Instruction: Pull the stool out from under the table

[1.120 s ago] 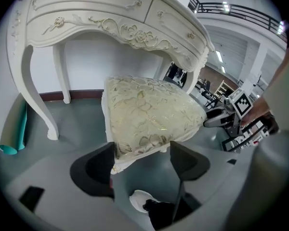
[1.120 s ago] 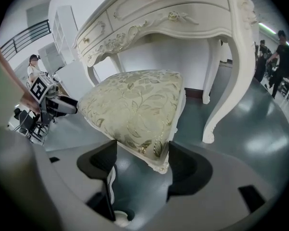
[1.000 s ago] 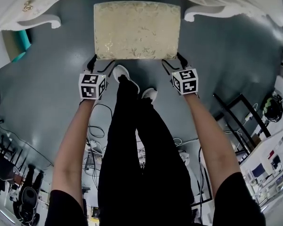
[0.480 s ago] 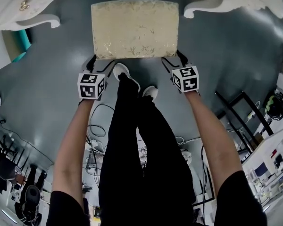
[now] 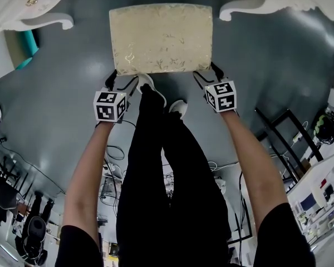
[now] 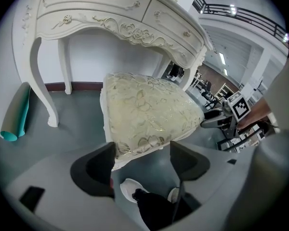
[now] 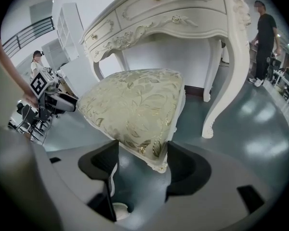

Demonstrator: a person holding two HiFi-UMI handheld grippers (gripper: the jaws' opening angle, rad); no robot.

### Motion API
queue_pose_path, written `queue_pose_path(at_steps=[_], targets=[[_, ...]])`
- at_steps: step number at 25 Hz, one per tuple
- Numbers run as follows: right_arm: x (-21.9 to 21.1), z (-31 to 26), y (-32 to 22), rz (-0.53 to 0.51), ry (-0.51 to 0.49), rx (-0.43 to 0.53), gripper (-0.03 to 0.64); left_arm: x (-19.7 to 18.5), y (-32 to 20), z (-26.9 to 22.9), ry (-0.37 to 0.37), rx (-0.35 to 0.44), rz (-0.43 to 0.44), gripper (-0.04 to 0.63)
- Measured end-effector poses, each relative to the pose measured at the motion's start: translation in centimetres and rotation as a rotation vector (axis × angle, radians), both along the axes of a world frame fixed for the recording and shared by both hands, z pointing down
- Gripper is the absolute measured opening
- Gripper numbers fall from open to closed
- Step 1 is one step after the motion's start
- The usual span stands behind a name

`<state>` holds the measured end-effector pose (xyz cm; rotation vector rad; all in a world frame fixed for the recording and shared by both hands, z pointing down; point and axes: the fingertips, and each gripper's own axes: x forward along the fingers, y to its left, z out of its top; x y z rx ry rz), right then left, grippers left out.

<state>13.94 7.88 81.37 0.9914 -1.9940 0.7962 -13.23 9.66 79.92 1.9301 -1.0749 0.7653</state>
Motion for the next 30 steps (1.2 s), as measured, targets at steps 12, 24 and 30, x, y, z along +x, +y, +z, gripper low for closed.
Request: queue_pose_path(at_steps=[12, 24, 30], targets=[[-0.1, 0.5, 4.0, 0.004, -0.003, -0.024, 0.33, 0.0, 4.2, 0.6, -0.012, -0.042, 0.007, 0.364], [-0.2, 0.5, 5.5, -0.006, -0.003, -0.019, 0.33, 0.2, 6.0, 0.4, -0.017, -0.037, -0.009, 0.364], [0.3, 0.4, 6.3, -0.013, -0.004, 0.008, 0.33, 0.6, 7.0, 0.2, -0.014, -0.025, 0.016, 0.364]])
